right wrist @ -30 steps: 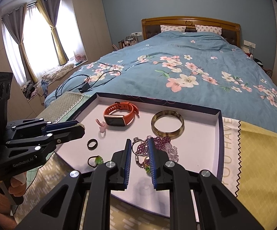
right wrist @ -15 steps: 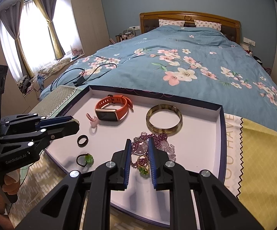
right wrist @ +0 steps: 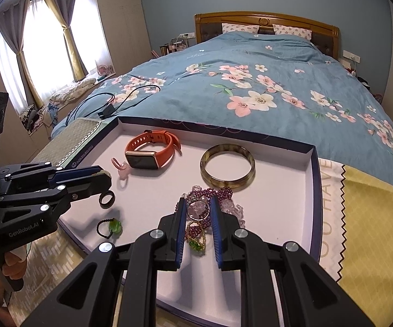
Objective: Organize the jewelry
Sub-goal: 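Lower the silver ring into the box and open the right tool while the left tool releases its ring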
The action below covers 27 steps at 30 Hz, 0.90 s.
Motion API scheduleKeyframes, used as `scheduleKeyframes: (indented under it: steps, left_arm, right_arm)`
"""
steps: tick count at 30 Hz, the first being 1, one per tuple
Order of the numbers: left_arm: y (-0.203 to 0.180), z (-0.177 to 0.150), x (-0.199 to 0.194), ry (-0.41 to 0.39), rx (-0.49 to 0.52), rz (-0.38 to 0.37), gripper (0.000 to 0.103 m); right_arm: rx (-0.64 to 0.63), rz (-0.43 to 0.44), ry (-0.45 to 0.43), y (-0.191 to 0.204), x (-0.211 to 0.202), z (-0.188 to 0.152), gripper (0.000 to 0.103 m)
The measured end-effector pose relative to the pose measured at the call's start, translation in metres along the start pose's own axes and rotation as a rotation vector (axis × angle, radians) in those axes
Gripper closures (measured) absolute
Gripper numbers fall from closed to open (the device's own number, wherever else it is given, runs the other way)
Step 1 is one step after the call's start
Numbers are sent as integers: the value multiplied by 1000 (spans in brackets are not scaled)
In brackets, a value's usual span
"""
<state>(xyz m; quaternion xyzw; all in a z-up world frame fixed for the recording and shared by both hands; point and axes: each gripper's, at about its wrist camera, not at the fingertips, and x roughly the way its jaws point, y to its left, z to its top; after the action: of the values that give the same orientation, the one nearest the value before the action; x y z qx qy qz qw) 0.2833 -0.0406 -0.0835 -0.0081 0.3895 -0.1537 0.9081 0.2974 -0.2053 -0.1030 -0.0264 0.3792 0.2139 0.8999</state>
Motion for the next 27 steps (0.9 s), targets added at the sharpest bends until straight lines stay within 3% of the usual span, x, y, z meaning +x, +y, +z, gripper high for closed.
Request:
scheduleKeyframes:
  steps: [27]
  left_arm:
    - [0, 1, 21, 33, -5, 31, 86]
  right_arm:
    - [-9, -40, 27, -1, 13, 1, 87]
